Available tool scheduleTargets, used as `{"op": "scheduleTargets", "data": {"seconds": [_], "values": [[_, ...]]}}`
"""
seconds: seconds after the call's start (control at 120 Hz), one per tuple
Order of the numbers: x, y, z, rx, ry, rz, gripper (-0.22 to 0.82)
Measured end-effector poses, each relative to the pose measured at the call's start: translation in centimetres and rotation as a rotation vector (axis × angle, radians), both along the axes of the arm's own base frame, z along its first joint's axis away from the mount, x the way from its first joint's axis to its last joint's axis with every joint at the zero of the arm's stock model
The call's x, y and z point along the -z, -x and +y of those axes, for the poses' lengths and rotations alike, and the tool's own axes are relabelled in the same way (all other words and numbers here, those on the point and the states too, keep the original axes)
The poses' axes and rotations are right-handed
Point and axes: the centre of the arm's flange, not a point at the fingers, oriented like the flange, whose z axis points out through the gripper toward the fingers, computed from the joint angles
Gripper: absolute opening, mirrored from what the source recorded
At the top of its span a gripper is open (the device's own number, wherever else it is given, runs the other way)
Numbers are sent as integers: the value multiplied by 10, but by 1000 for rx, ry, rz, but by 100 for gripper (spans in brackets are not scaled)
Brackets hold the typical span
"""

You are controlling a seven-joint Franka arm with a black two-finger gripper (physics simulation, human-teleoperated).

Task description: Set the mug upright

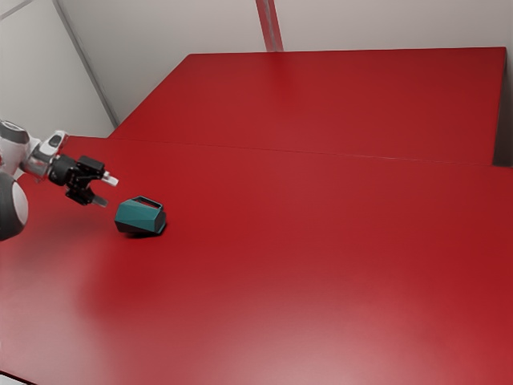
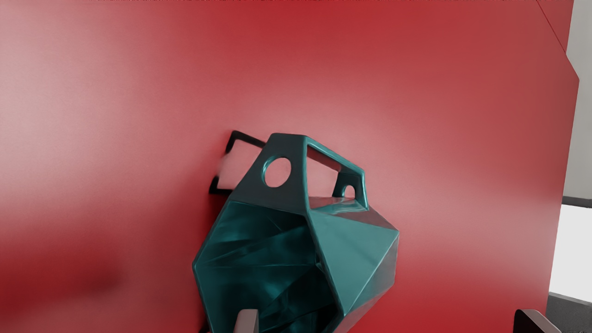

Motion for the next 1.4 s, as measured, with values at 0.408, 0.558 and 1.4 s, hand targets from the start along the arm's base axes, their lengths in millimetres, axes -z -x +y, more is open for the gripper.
{"op": "scheduleTargets", "data": {"seconds": [0.408,0.558,1.4], "values": [[44,-6,-25,69,147,-126,60],[55,2,-34,99,194,-131,60],[-63,-23,-133,376,16,-207,-17]]}}
